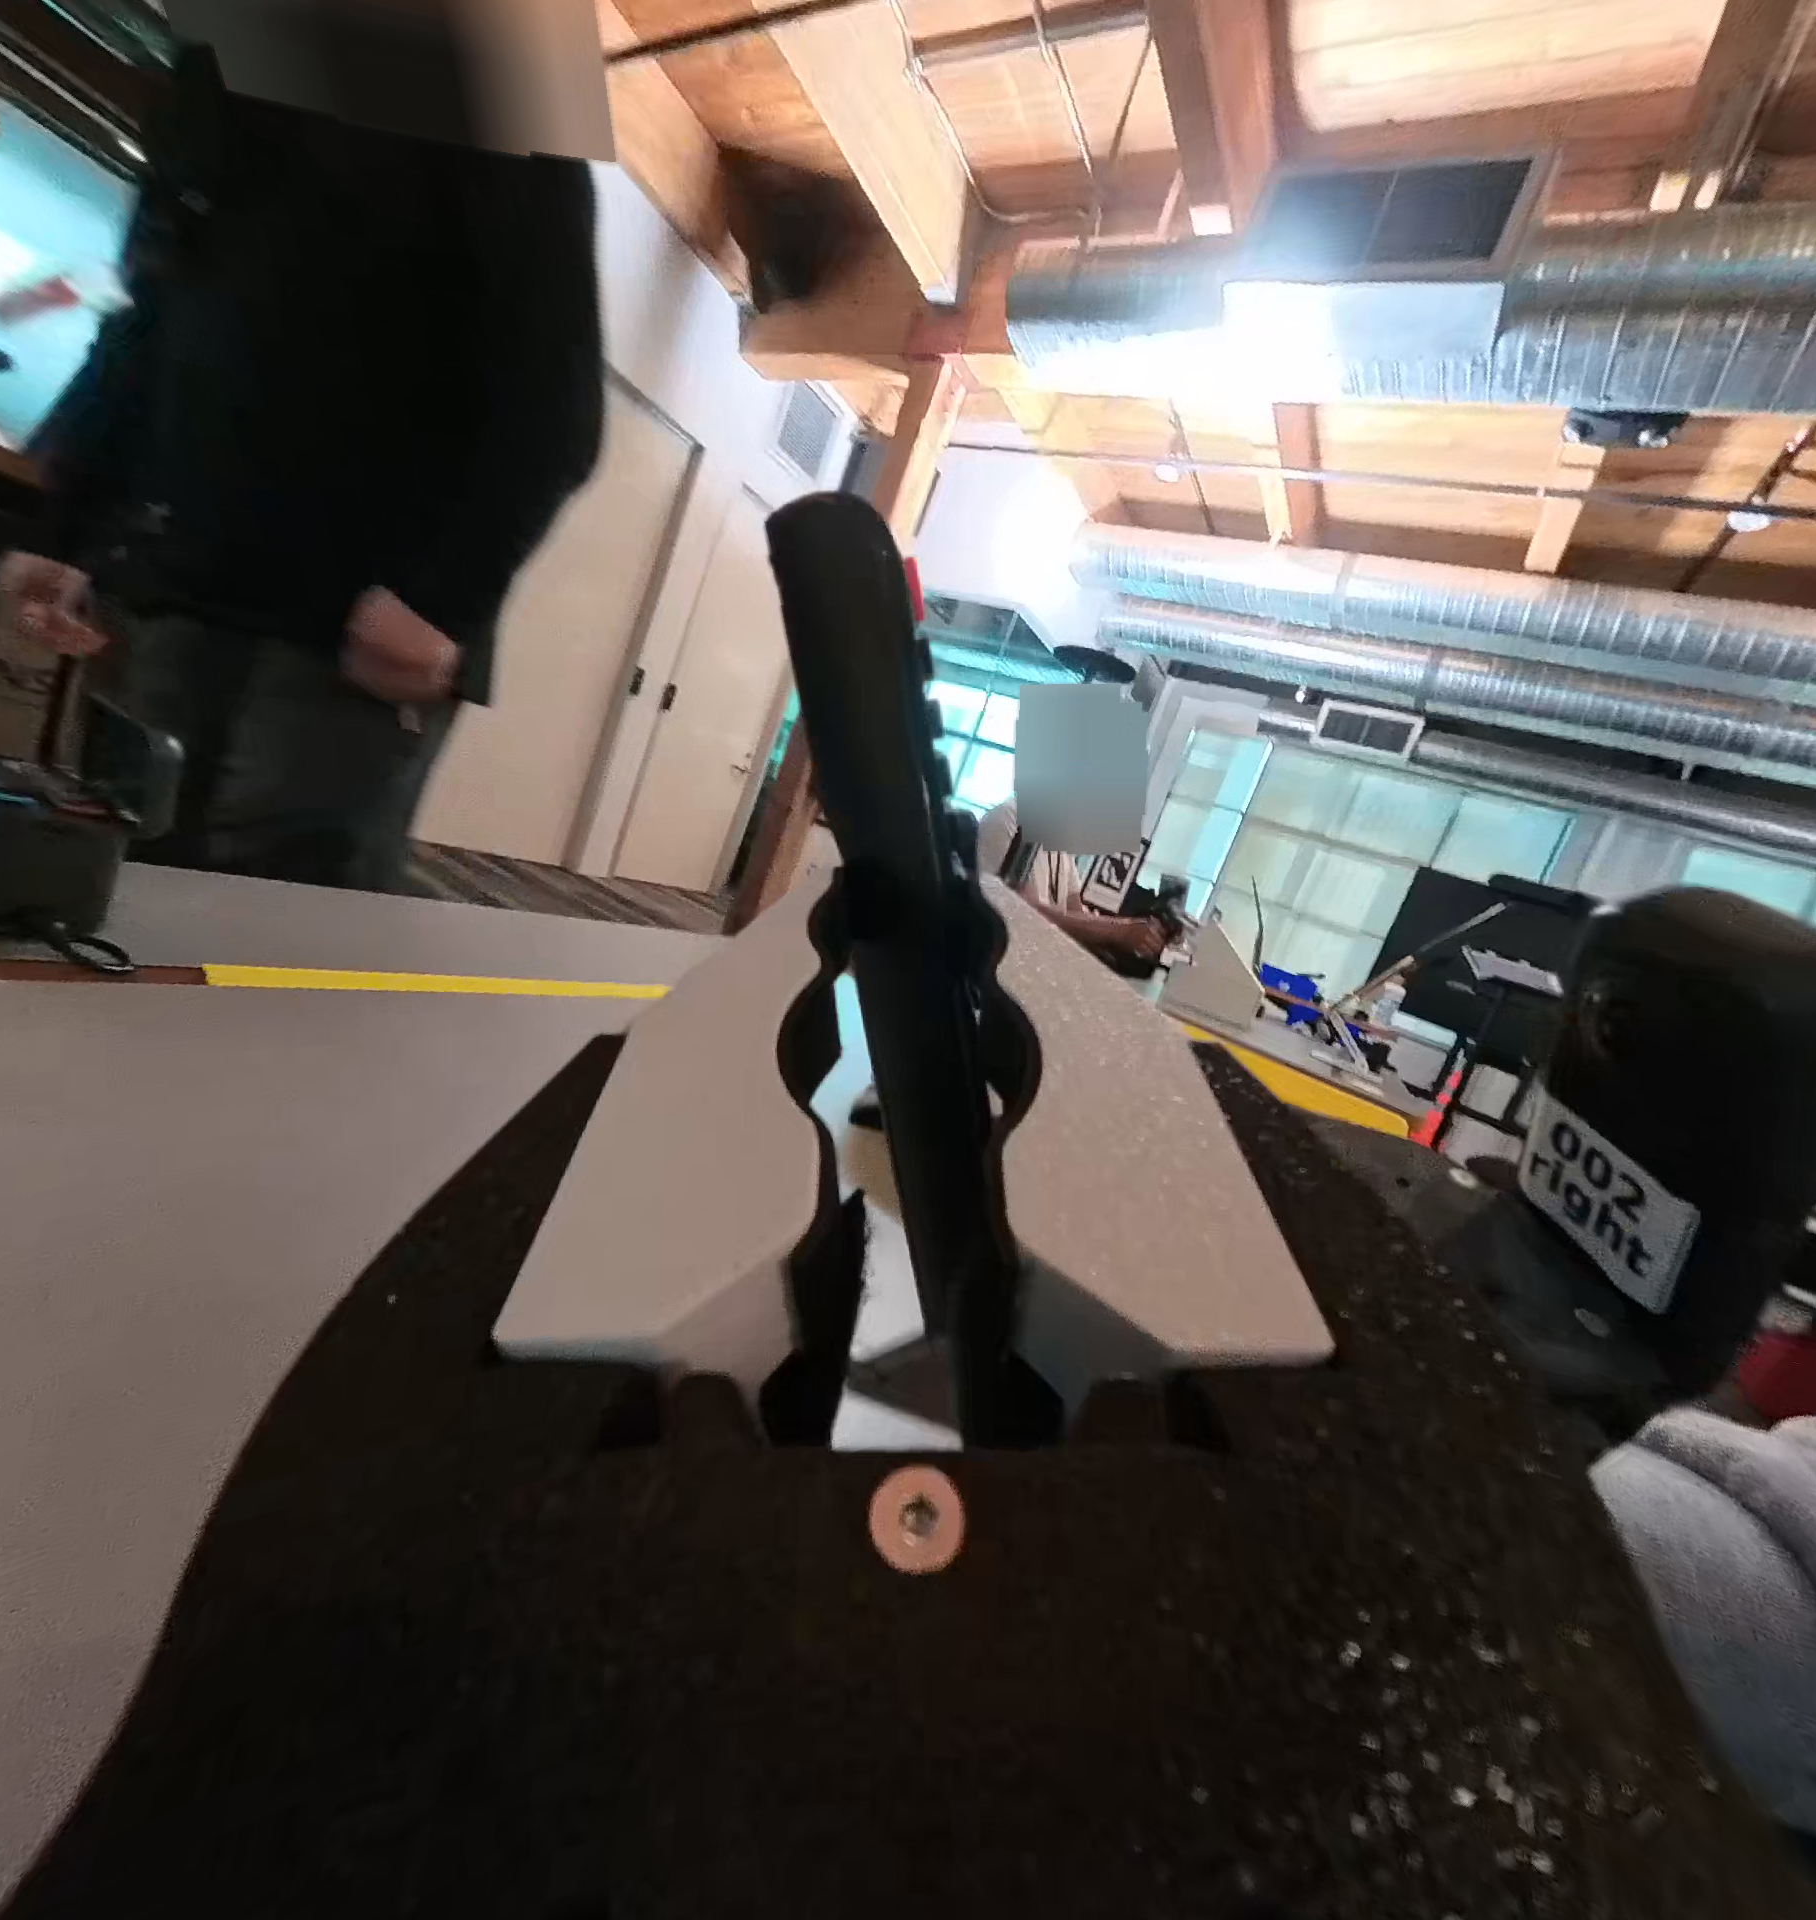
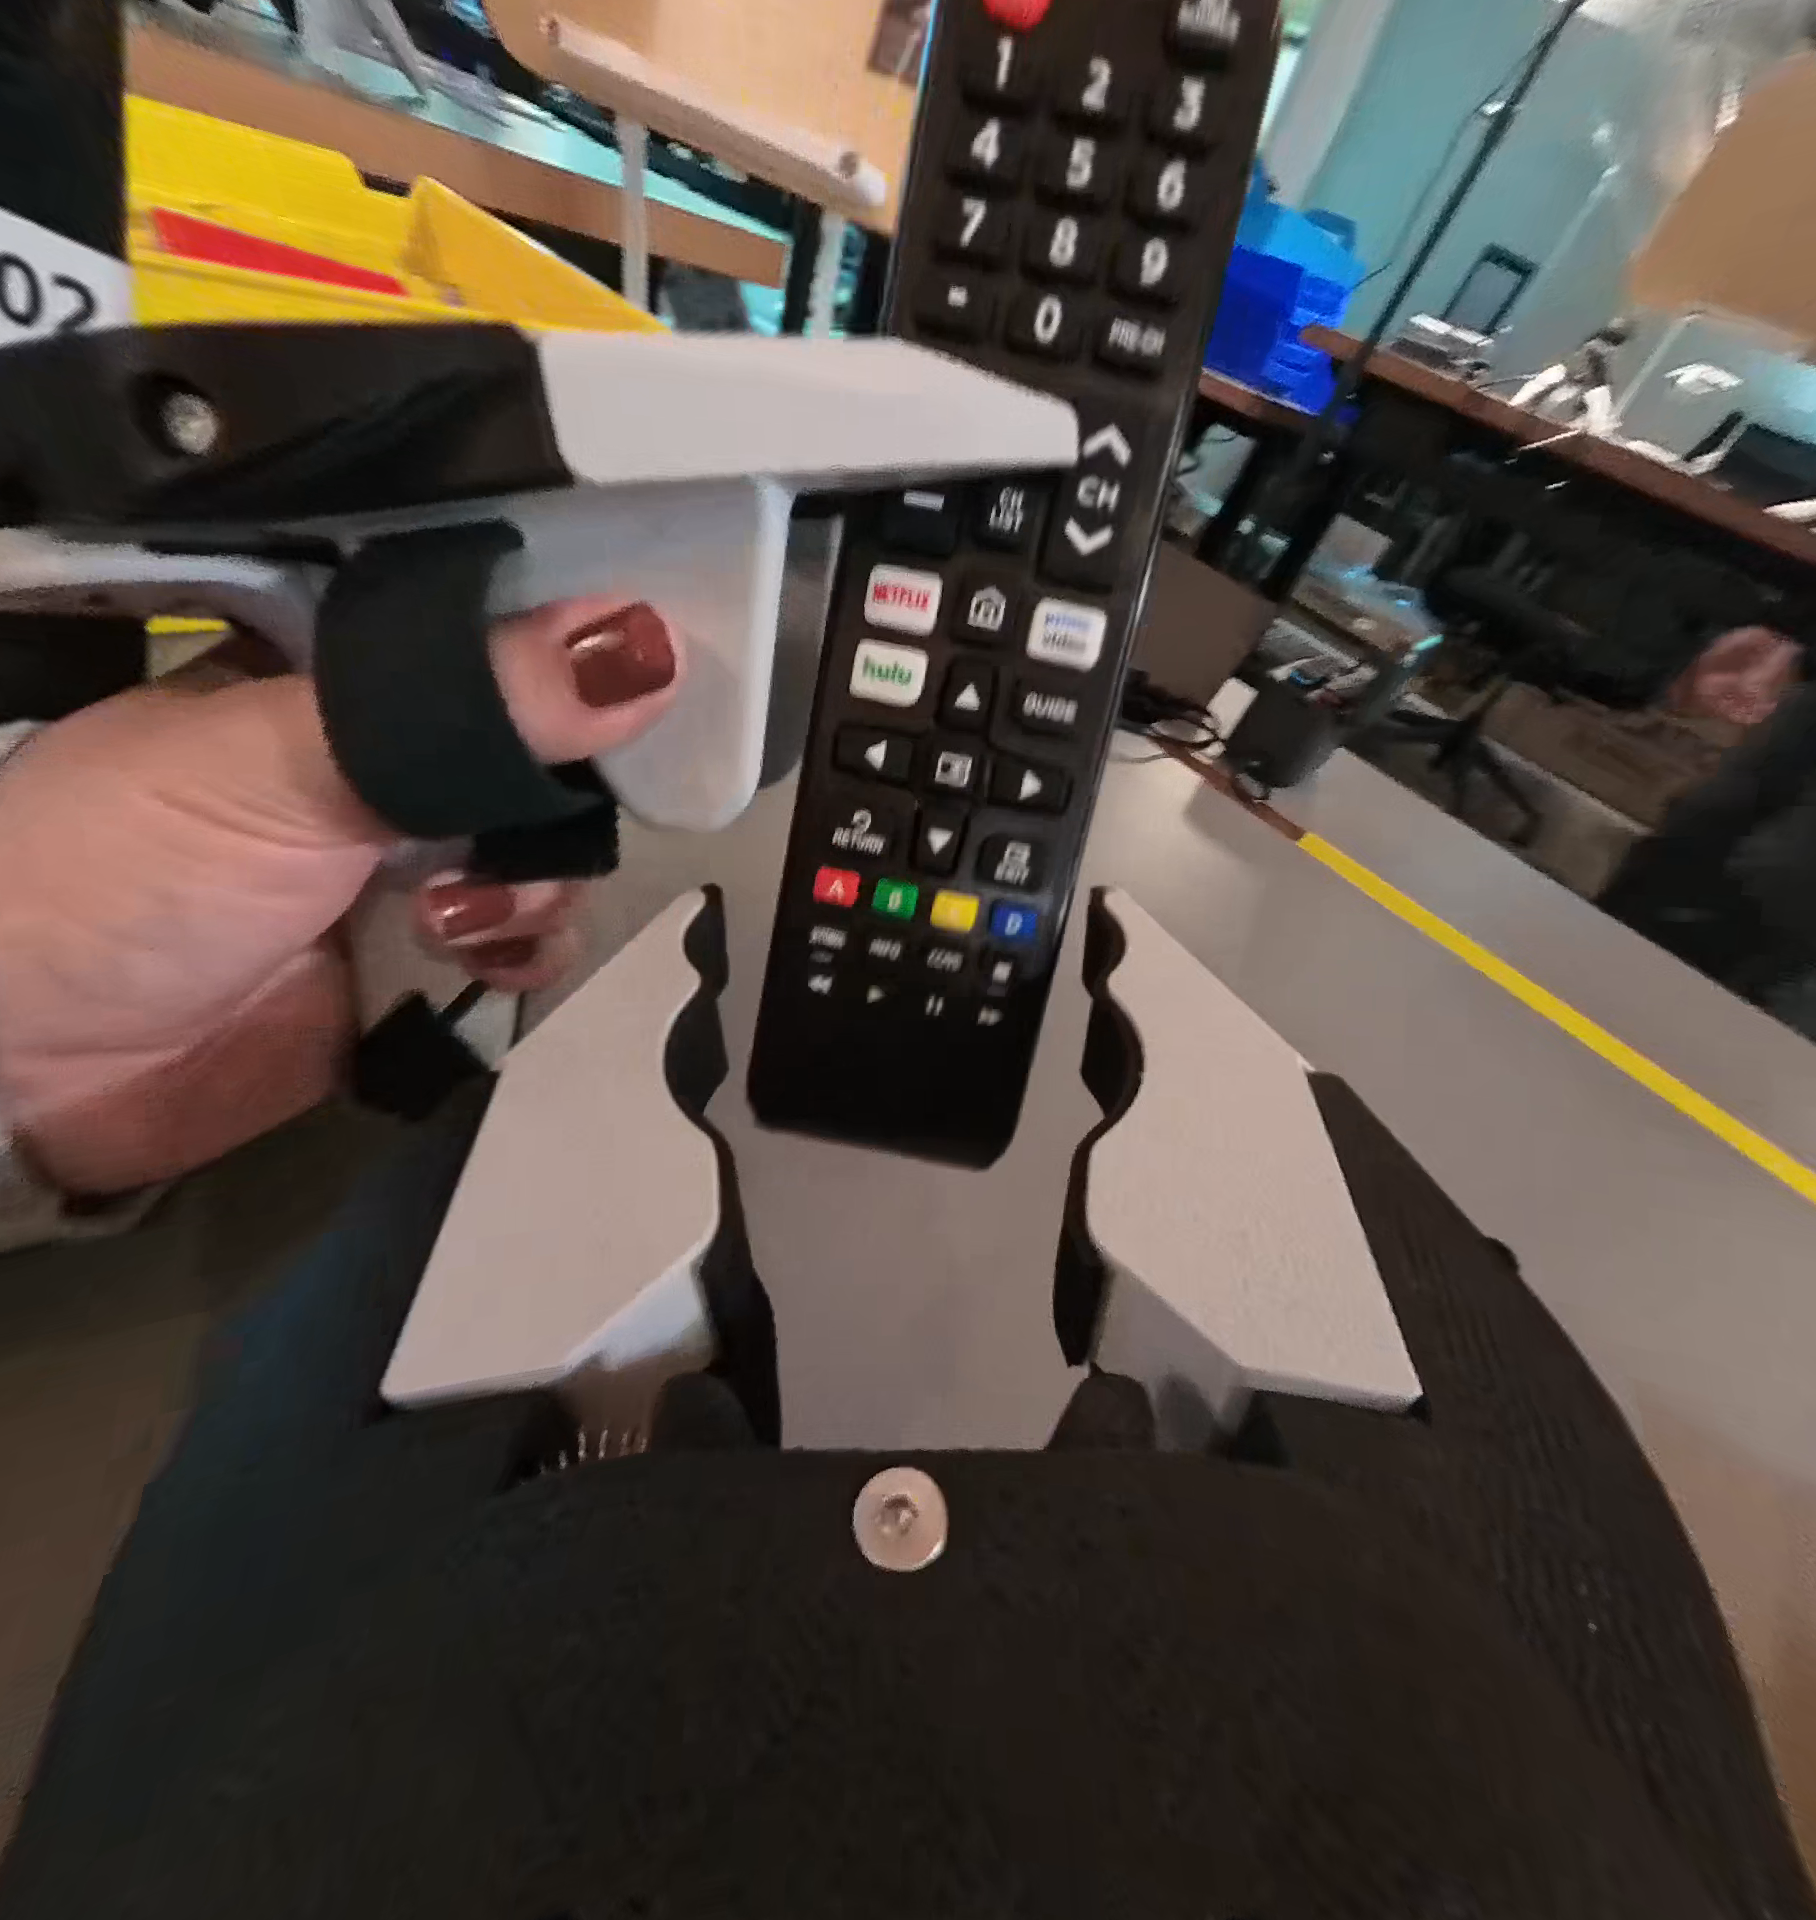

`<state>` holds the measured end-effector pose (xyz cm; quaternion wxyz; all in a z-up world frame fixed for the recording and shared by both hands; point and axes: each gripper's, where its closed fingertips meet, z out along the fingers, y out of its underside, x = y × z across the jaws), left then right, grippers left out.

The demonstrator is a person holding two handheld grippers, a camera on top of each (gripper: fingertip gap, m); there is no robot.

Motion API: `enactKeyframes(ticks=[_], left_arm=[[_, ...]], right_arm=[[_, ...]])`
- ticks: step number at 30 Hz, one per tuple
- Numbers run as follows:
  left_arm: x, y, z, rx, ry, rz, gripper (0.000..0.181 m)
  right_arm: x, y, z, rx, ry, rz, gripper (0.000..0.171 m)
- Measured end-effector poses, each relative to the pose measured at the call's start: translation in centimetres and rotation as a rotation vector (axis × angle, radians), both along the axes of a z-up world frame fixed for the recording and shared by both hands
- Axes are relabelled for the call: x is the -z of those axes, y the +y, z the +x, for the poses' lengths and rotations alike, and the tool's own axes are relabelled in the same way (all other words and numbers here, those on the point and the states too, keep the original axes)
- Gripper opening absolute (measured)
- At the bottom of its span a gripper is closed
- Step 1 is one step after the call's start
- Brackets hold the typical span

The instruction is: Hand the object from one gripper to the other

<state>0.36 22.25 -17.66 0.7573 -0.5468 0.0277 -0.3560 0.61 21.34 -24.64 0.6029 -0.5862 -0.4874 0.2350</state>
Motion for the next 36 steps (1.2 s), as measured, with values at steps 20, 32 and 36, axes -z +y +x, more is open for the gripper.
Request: enactKeyframes(ticks=[20, 32, 36], left_arm=[[2.0, 1.6, -3.8, -0.41, 0.402, -0.095, 0.103], [2.3, 2.1, -4.0, -0.396, 0.372, -0.122, 0.094], [2.7, 2.5, -3.7, -0.388, 0.404, -0.139, 0.093]], right_arm=[[-12.1, 4.8, 14.5, 0.134, -0.132, 0.252, 0.05], [-3.0, 9.0, 38.9, -0.094, -1.107, -0.114, 0.05], [0.5, 8.8, 39.2, -0.218, -1.28, -0.168, 0.05]])
